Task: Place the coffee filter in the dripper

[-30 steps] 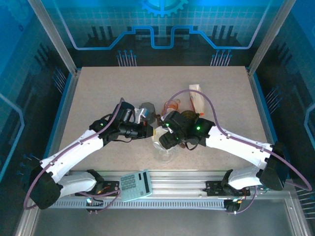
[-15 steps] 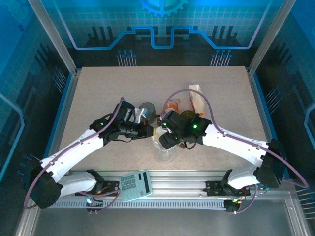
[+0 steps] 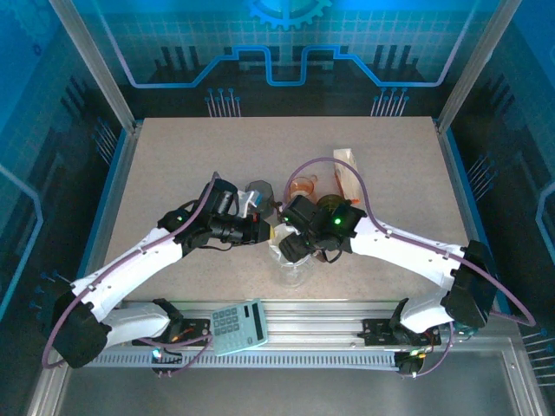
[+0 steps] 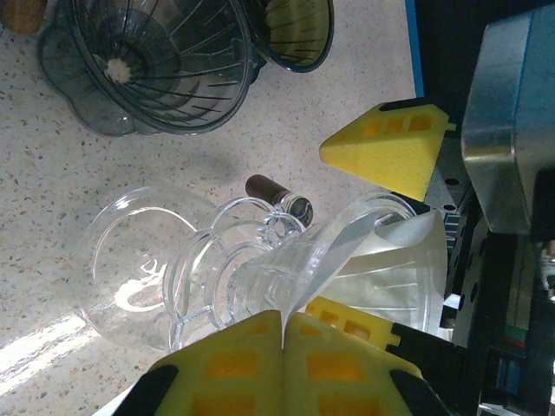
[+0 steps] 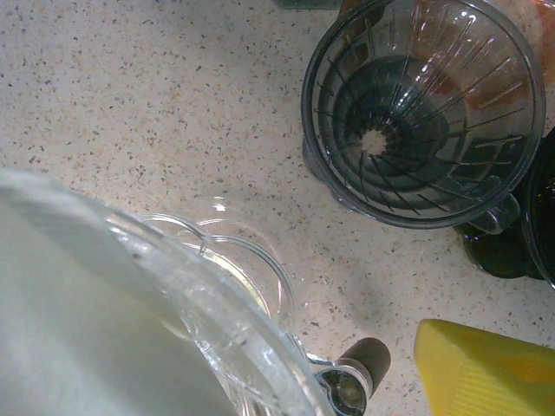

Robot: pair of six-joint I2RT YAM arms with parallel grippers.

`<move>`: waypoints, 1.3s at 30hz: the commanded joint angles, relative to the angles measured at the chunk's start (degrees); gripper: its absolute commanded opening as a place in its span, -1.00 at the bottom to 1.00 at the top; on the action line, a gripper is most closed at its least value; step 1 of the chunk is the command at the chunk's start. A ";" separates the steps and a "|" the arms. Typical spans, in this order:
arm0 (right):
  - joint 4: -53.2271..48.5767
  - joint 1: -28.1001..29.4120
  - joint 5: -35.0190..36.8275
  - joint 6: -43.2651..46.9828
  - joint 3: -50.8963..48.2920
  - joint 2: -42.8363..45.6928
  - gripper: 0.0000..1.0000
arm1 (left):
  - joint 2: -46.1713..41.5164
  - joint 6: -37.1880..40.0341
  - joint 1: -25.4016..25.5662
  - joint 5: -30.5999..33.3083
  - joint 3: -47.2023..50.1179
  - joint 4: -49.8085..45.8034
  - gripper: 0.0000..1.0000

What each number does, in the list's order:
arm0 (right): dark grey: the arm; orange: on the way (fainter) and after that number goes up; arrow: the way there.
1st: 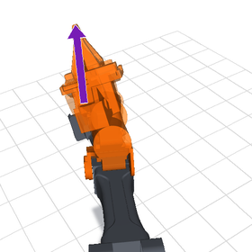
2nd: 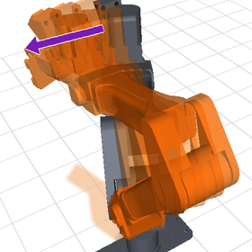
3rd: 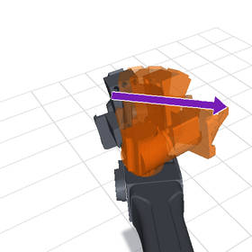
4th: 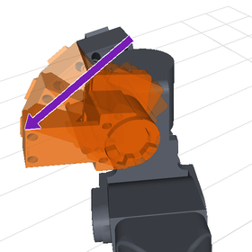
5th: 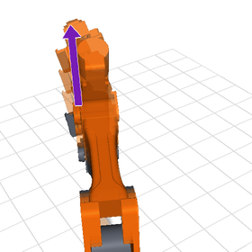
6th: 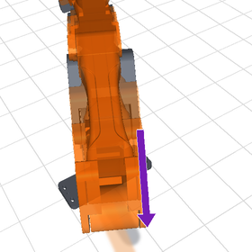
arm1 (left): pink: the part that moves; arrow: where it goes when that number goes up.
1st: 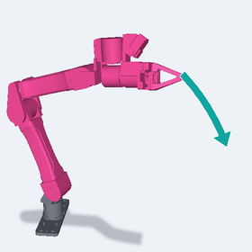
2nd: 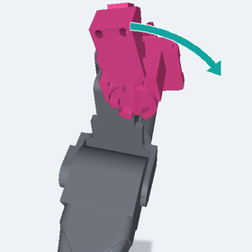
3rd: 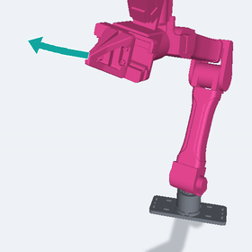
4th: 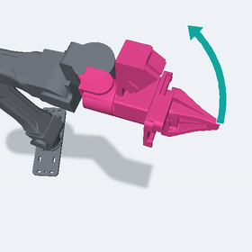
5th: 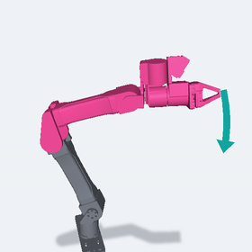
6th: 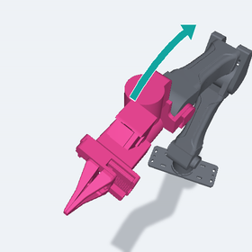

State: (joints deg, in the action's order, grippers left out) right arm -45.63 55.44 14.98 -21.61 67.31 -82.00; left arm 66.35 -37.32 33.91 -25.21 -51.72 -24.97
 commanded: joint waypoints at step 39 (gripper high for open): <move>-0.69 0.46 7.51 -2.91 -2.42 20.53 0.67 | -3.23 -0.91 -0.34 1.66 -0.28 0.84 0.07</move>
State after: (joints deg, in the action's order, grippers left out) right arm -46.48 55.55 21.06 -23.16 65.41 -63.16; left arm 64.71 -37.58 33.85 -23.81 -51.70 -24.88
